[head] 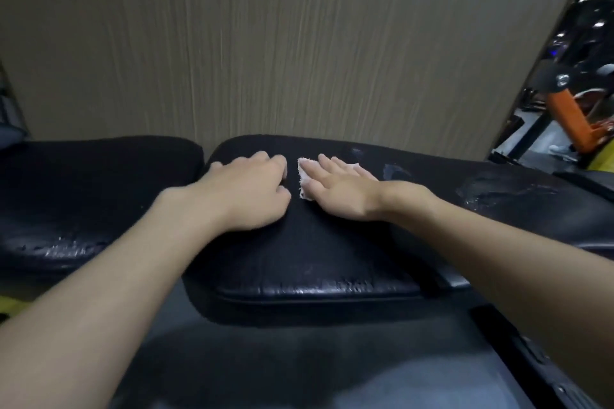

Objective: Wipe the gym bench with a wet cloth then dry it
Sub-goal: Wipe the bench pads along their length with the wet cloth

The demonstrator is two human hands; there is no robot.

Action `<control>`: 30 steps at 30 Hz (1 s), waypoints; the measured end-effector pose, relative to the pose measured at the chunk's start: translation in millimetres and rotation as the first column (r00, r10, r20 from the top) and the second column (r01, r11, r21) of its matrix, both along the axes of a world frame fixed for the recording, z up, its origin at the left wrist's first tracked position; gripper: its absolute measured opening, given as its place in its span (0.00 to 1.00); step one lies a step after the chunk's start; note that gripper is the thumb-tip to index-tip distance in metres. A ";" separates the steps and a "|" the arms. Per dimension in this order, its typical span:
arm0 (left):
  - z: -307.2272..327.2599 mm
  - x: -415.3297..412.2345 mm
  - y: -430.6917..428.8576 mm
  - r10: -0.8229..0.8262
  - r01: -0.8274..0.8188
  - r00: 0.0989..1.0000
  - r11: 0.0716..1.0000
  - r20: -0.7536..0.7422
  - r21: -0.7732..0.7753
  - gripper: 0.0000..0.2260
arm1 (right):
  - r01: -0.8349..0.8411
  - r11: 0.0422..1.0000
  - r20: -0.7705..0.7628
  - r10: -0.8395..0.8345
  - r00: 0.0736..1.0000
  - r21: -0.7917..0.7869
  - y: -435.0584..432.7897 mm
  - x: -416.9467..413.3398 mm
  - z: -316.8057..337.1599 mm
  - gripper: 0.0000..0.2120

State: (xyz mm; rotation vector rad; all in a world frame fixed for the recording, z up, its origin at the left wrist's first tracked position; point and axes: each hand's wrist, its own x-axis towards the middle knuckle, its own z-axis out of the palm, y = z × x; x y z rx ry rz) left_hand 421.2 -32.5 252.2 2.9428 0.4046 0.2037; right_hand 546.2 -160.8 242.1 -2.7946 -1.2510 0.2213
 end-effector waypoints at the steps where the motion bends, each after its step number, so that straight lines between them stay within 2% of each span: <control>1: 2.1 -1.0 -5.3 -0.002 0.002 1.000 1.000 0.016 -0.019 0.09 | -0.039 0.999 0.013 0.039 0.999 0.006 -12.4 -13.6 0.7 0.26; 8: 7.8 -1.3 -35.3 -0.020 0.028 0.998 0.991 0.062 -0.130 0.10 | -0.212 0.976 0.046 0.214 0.976 -0.047 -101.6 -85.5 7.5 0.26; 14: 2.1 5.2 -42.4 -0.078 0.081 0.996 0.993 0.041 -0.089 0.10 | -0.262 0.965 0.146 0.261 0.954 -0.016 -122.1 -92.5 5.8 0.26; 16: 1.9 6.6 -39.8 -0.087 0.090 0.996 0.993 0.034 -0.075 0.10 | -0.272 0.961 0.123 0.275 0.953 -0.044 -120.3 -90.5 4.5 0.26; 21: -0.7 10.3 -34.8 -0.106 0.106 0.994 0.994 0.001 -0.011 0.13 | -0.168 0.985 -0.009 0.167 0.986 -0.034 -86.6 -40.5 9.8 0.25; 27: 3.5 11.9 -42.2 -0.078 0.091 0.988 0.991 -0.135 0.094 0.31 | -0.026 1.000 0.006 0.026 1.000 -0.012 -24.8 63.4 2.1 0.26; 30: 3.4 14.1 -50.3 -0.073 0.101 0.972 0.988 -0.224 0.114 0.34 | 0.004 1.000 0.020 -0.004 1.000 -0.005 -0.6 104.9 4.4 0.27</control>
